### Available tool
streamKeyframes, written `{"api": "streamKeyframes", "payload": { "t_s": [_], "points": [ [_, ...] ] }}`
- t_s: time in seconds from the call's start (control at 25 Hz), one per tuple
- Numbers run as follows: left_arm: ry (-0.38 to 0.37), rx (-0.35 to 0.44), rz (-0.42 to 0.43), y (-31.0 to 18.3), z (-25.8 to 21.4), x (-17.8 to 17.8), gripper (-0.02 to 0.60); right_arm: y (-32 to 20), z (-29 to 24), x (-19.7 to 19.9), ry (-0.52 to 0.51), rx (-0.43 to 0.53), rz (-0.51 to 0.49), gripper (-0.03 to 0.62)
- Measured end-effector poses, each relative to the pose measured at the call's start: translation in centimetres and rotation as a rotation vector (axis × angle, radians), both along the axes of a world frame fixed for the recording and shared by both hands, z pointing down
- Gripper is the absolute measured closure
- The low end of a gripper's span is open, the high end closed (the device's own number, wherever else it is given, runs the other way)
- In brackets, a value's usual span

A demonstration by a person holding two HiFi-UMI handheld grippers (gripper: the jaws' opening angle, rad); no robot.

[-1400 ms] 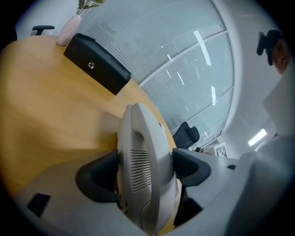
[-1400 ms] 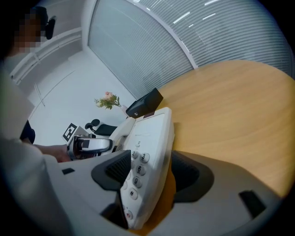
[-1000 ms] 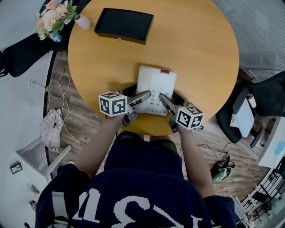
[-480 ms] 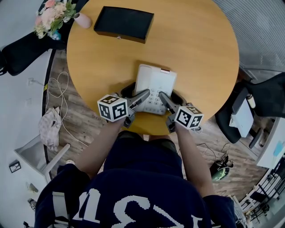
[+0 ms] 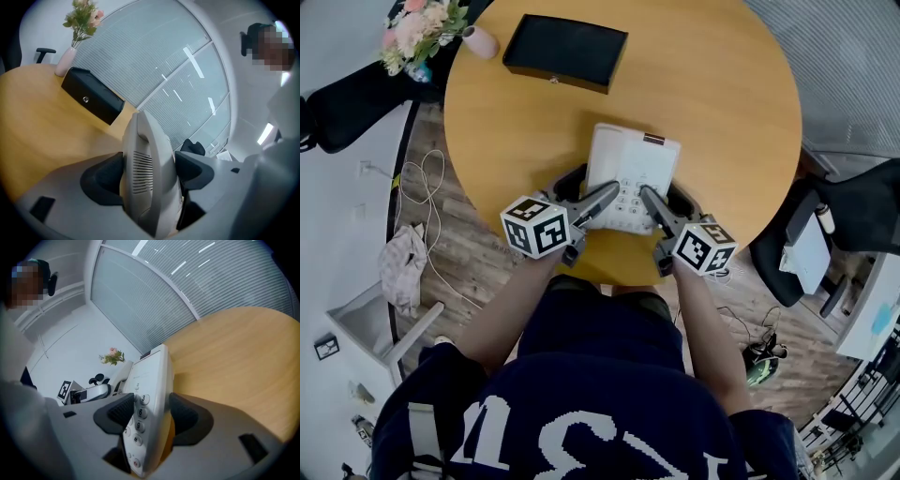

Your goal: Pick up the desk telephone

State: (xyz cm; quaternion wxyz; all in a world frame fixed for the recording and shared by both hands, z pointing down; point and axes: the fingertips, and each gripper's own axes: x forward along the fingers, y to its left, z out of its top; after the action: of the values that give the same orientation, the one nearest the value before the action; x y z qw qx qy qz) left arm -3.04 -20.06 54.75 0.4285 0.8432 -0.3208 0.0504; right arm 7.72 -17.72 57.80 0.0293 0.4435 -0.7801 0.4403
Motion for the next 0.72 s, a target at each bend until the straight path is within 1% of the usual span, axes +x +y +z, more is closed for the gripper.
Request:
{"api": "streamKeyframes", "payload": {
  "t_s": [0.24,0.44,0.6,0.72],
  "points": [
    [-0.004,0.136,-0.003,-1.7,-4.3,0.2,0.23,-2.0,-3.9,0.2,0.006,0.093,0.004,0.339],
    [0.002,0.219,-0.006,-2.6,-7.6,0.0,0.23,-3.4,-7.5,0.1,0.04,0.194,-0.008,0.341],
    [0.017,0.288,-0.041,-3.4,-10.5,-0.4,0.232,-4.7,-10.6,-0.2,0.061,0.277,-0.021,0.341],
    [0.038,0.34,-0.07,-3.8,-12.7,-0.8,0.232,-5.2,-12.9,-0.4,0.054,0.334,-0.017,0.341]
  ]
}}
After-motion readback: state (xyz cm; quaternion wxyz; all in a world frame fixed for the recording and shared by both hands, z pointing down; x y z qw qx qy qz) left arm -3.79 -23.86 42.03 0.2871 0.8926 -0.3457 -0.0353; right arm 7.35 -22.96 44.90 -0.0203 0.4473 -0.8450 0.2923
